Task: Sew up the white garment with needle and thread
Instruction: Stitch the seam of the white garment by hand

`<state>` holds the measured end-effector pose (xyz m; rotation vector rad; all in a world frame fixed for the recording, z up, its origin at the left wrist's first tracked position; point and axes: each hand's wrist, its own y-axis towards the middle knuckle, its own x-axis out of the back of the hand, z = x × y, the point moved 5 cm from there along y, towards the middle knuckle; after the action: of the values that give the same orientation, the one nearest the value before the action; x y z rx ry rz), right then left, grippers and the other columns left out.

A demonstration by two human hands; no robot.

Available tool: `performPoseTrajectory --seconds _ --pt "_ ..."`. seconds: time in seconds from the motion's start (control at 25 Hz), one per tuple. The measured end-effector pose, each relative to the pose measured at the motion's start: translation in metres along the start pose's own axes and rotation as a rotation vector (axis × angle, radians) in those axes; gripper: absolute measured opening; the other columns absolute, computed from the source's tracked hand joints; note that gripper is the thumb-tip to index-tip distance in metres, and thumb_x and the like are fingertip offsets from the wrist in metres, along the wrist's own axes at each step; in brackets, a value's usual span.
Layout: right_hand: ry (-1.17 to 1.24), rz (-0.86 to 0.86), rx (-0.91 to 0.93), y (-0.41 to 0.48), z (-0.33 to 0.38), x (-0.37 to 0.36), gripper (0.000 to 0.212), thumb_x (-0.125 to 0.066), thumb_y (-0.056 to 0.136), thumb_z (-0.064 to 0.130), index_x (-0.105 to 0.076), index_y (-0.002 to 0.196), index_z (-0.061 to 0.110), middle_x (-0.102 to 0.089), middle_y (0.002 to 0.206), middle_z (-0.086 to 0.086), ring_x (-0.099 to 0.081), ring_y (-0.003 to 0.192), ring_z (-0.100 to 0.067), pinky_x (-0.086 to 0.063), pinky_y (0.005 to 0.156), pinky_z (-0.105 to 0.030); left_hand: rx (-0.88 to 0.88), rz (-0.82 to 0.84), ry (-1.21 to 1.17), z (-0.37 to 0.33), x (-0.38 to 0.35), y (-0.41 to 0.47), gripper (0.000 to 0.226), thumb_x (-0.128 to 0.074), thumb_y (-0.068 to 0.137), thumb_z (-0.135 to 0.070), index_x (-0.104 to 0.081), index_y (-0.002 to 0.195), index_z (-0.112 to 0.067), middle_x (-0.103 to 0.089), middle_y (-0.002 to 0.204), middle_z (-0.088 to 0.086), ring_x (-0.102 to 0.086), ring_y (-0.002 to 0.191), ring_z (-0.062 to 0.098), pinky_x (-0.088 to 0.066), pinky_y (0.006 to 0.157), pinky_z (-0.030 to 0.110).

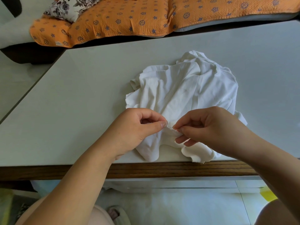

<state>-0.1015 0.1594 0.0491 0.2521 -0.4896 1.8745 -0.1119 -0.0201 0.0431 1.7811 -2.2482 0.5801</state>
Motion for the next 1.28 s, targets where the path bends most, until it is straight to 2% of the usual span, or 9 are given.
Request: performPoseTrajectory --seconds 0.24,0.4,0.52,0.6,0.72,0.96,1.08,1.16,1.28 --pt "0.009 0.056 0.033 0.000 0.000 -0.004 0.018 -0.064 0.092 0.009 -0.075 0.088 0.022 -0.077 0.075 0.003 -0.075 0.074 -0.010 -0.059 0.078 -0.023 0.035 0.053 -0.023 0.000 -0.002 0.001 0.007 -0.074 0.083 -0.022 -0.077 0.084 -0.028 -0.076 0.085 -0.008 -0.067 0.083 -0.001 -0.048 0.077 0.011" --pt "0.092 0.073 0.045 0.000 0.000 -0.008 0.013 -0.066 0.090 0.012 -0.075 0.086 0.021 -0.077 0.076 -0.001 -0.075 0.075 -0.014 -0.060 0.073 -0.023 0.063 0.107 -0.088 -0.003 -0.007 0.000 0.005 -0.072 0.084 -0.017 -0.076 0.085 -0.019 -0.069 0.066 -0.013 -0.058 0.058 -0.008 -0.039 0.056 0.004" --pt "0.166 0.016 0.043 0.001 -0.001 -0.006 0.012 -0.067 0.089 0.013 -0.076 0.083 0.019 -0.075 0.077 -0.006 -0.074 0.073 -0.019 -0.059 0.064 -0.024 0.078 0.092 -0.164 -0.002 -0.007 0.001 0.003 -0.072 0.082 -0.019 -0.075 0.083 -0.019 -0.062 0.059 -0.015 -0.051 0.051 -0.006 -0.035 0.049 0.005" --pt "0.177 -0.014 0.035 0.001 -0.002 -0.003 0.011 -0.067 0.089 0.016 -0.076 0.083 0.019 -0.073 0.076 -0.008 -0.074 0.070 -0.023 -0.057 0.060 -0.026 0.086 0.089 -0.188 0.000 -0.007 0.001 0.004 -0.074 0.078 -0.023 -0.077 0.079 -0.022 -0.062 0.060 -0.013 -0.048 0.053 -0.003 -0.035 0.049 0.008" --pt "0.099 -0.015 0.049 0.000 -0.001 -0.003 0.008 -0.066 0.090 0.020 -0.073 0.086 0.022 -0.074 0.073 -0.005 -0.073 0.066 -0.019 -0.058 0.063 -0.028 0.104 0.100 -0.223 0.002 -0.008 0.001 0.011 -0.075 0.069 -0.030 -0.078 0.077 -0.023 -0.064 0.067 -0.008 -0.048 0.057 0.000 -0.036 0.050 0.011" --pt "0.034 -0.024 0.074 -0.003 0.003 -0.002 0.011 -0.064 0.092 0.017 -0.071 0.087 0.023 -0.075 0.070 0.004 -0.069 0.060 -0.005 -0.055 0.062 -0.017 0.108 0.130 -0.274 0.002 -0.006 0.001 0.021 -0.075 0.060 -0.036 -0.079 0.076 -0.025 -0.064 0.073 -0.004 -0.046 0.059 0.003 -0.036 0.049 0.012" --pt "0.070 -0.064 0.114 -0.002 0.005 -0.002 0.014 -0.068 0.089 0.015 -0.073 0.081 0.025 -0.072 0.070 0.008 -0.063 0.056 0.001 -0.049 0.057 -0.011 0.114 0.142 -0.312 0.002 -0.008 0.002 0.020 -0.075 0.061 -0.035 -0.079 0.077 -0.023 -0.061 0.076 -0.001 -0.047 0.060 0.003 -0.036 0.050 0.013" --pt "0.122 -0.107 0.131 -0.001 0.005 -0.003 0.015 -0.071 0.086 0.014 -0.074 0.077 0.026 -0.070 0.069 0.008 -0.061 0.055 0.001 -0.048 0.056 -0.011 0.124 0.137 -0.344 0.002 -0.009 0.003 0.021 -0.075 0.060 -0.035 -0.078 0.077 -0.023 -0.060 0.079 0.002 -0.046 0.066 0.008 -0.035 0.054 0.016" --pt "0.217 -0.119 0.103 -0.002 0.003 -0.008 0.010 -0.070 0.087 0.009 -0.074 0.081 0.016 -0.070 0.061 0.004 -0.060 0.050 0.000 -0.049 0.055 -0.011 0.131 0.109 -0.374 0.003 -0.012 0.002 0.024 -0.077 0.058 -0.036 -0.078 0.077 -0.023 -0.062 0.076 -0.001 -0.043 0.071 0.014 -0.032 0.057 0.021"
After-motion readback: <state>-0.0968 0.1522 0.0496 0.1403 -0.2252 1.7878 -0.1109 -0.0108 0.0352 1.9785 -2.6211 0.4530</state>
